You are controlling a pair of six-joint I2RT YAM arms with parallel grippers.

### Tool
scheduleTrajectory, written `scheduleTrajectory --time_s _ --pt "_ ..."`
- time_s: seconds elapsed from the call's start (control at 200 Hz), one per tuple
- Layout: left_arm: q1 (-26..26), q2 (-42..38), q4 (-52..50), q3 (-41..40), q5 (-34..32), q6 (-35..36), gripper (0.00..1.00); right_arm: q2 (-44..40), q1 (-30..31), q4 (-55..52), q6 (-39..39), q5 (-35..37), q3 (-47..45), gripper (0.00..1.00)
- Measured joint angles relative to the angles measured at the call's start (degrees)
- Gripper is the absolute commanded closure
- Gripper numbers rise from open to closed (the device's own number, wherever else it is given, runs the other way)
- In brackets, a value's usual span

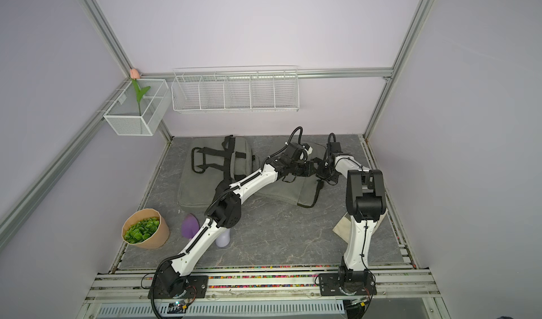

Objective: Put the mouse into the laptop bag
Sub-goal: Zip the zipper on the zippered laptop bag.

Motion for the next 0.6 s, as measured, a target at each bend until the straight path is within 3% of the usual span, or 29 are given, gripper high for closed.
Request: scheduleTrajectory --time_s 0.15,0.6 --pt "-0.4 6.4 -2.3 4.9 -2.2 -0.3 1.00 -1.5 0.0 2.0 0.0 -1.2 -2.6 0.93" --pt "-1.3 7.1 -5.4 7.7 -5.8 -0.4 1.00 -16.0 1.9 6.0 0.0 -1.7 -19.8 0.93"
